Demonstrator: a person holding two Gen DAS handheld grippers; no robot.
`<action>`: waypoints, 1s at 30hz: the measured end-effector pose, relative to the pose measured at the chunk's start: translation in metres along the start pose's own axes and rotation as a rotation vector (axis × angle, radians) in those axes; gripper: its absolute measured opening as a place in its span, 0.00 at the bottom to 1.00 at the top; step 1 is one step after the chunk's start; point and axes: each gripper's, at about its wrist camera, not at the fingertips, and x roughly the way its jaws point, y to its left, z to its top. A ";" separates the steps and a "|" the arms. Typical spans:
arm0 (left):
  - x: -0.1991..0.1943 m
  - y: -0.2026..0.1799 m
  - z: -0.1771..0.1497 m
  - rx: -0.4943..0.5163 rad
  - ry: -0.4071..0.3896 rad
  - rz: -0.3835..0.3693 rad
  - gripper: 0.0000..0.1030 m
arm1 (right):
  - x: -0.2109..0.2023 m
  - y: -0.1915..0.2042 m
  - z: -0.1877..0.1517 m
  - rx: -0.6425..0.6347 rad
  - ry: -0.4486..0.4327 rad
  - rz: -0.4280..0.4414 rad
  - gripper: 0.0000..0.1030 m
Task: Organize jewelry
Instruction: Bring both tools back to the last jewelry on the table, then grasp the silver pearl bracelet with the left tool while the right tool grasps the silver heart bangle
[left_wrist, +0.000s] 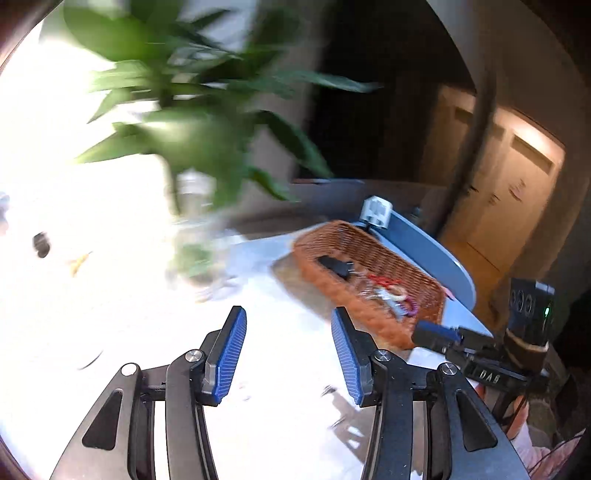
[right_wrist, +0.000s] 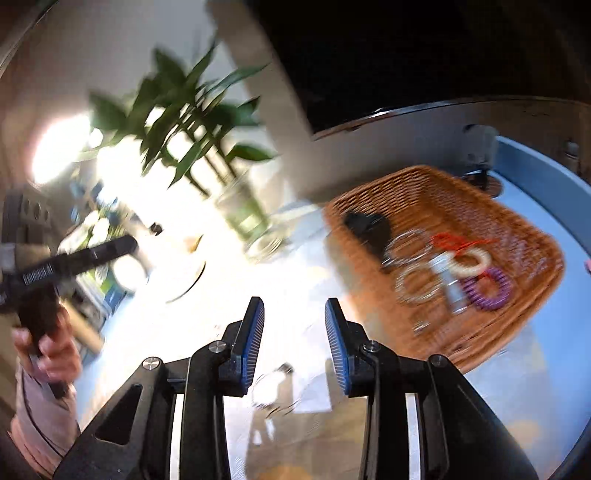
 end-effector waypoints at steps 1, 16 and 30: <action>-0.008 0.008 -0.006 -0.016 -0.004 0.015 0.48 | 0.005 0.005 -0.006 -0.012 0.007 0.009 0.36; 0.018 0.100 -0.131 -0.141 0.196 0.237 0.48 | 0.054 -0.013 -0.049 0.102 0.125 0.001 0.36; 0.039 0.078 -0.147 0.049 0.222 0.335 0.49 | 0.076 0.004 -0.053 -0.010 0.241 -0.033 0.36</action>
